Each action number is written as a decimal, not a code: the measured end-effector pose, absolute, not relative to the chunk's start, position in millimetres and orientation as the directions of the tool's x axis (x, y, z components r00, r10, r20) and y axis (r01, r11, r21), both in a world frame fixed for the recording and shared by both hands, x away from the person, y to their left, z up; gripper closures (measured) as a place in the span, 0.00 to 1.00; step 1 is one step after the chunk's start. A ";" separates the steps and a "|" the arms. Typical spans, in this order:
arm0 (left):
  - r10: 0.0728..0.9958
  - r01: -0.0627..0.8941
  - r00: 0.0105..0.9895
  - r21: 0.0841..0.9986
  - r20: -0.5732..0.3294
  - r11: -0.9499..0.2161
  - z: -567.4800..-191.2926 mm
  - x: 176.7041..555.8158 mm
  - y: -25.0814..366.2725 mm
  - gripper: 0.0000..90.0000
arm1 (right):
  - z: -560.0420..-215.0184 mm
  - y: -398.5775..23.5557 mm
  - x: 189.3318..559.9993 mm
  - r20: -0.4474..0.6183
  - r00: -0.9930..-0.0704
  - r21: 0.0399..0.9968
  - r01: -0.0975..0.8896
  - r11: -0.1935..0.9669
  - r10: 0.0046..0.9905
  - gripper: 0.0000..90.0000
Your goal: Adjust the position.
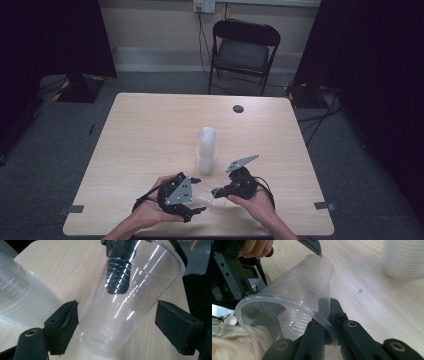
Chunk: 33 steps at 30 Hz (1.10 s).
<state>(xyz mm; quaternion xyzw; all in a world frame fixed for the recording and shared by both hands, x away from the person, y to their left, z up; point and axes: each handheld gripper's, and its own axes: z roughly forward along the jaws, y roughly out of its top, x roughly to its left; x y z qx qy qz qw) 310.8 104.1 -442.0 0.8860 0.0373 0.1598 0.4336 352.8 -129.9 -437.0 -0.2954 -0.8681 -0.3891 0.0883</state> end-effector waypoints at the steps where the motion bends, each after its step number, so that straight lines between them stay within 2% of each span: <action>1: 0.189 -0.094 0.945 0.776 0.266 -0.624 -442.4 310.4 103.0 0.21 | -436.9 -129.0 353.4 0.387 -0.807 0.620 0.586 0.522 0.446 1.00; 13: 0.194 -0.127 0.927 0.756 0.321 -0.643 -446.8 308.9 94.6 0.24 | -436.9 -120.6 362.9 0.437 -0.774 0.568 0.632 0.527 0.457 1.00; 20: 0.163 -0.183 0.913 0.733 0.374 -0.655 -446.5 304.4 90.0 0.25 | -435.0 -110.5 364.7 0.450 -0.758 0.526 0.653 0.546 0.472 1.00; 33: 0.163 -0.199 0.906 0.734 0.390 -0.649 -449.2 301.6 81.9 0.25 | -436.5 -102.8 367.7 0.457 -0.737 0.490 0.676 0.551 0.498 1.00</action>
